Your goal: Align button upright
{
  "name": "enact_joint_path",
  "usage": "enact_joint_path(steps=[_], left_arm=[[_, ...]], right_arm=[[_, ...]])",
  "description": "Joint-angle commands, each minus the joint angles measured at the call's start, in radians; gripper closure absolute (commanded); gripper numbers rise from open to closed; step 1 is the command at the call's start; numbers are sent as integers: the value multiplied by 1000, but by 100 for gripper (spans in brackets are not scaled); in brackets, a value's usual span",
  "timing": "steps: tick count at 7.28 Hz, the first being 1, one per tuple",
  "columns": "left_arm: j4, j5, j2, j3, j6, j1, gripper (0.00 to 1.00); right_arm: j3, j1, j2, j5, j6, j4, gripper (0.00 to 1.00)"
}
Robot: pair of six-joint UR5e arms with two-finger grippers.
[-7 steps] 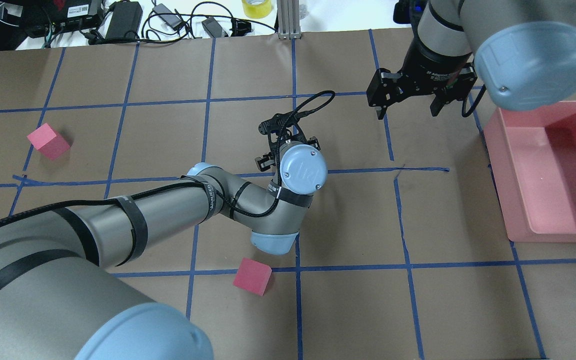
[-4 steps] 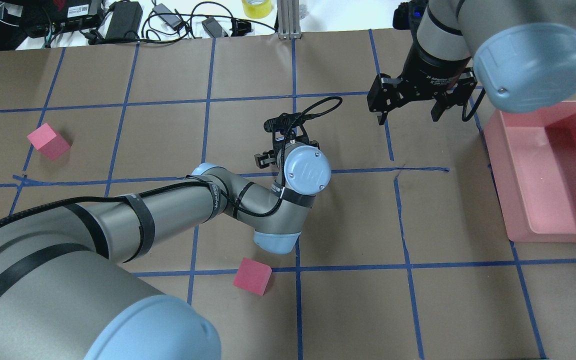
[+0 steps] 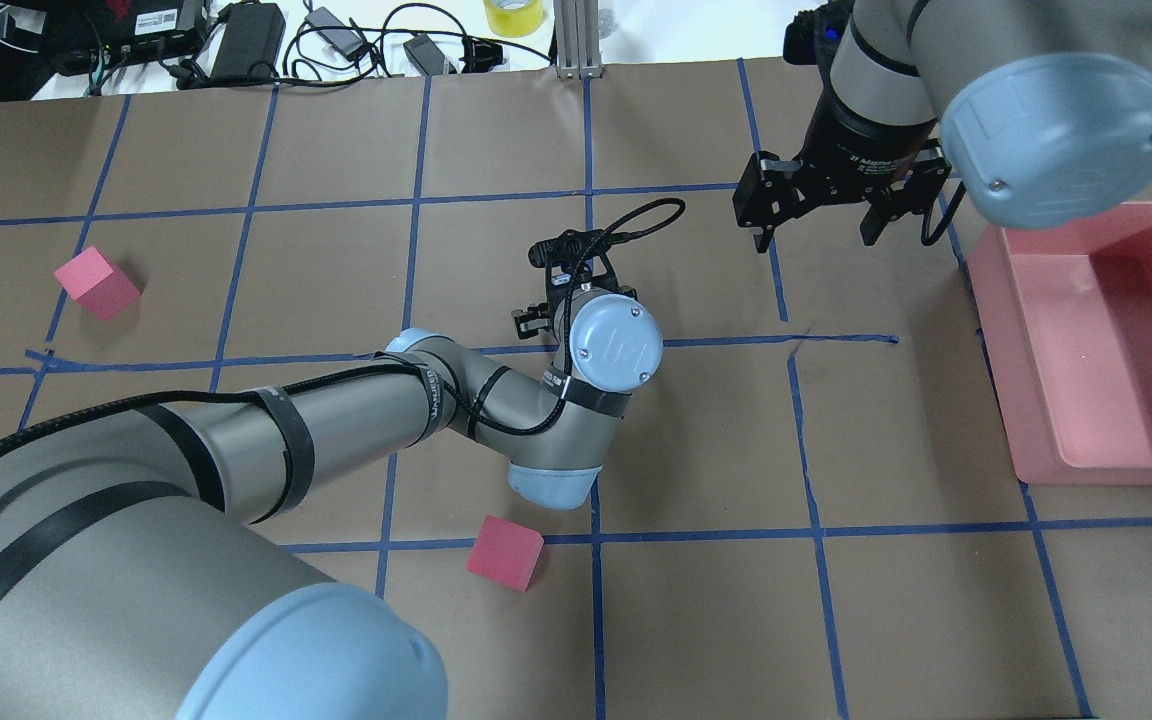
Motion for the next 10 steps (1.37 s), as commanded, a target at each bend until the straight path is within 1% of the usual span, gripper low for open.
enact_joint_path(steps=[1,2,3,4,5,7,8,9,10], left_arm=[[1,2,0,1,-1,0,28],[23,2,0,0,-8,0,29],[24,3,0,0,-8,0,36],[25,3,0,0,-9,0,40],[26,3,2,0,-9,0,52],[26,3,10,0,-9,0,83],[26,2,16,0,-9,0,86],[25,2,17,0,-9,0,89],[23,-4,26,0,-5,0,89]], right_arm=[[-20,-5,-4,-3,5,-8,0],[-21,-5,-8,-36,5,-2,0],[-21,-5,-9,-82,2,4,0],[-26,0,-18,-93,4,15,0],[-26,-2,-26,-93,7,36,0],[-24,-6,-26,-96,19,38,0],[-26,-5,-26,-98,45,41,0],[-46,-8,-31,-121,68,38,0],[-61,-6,-35,-153,73,37,0]])
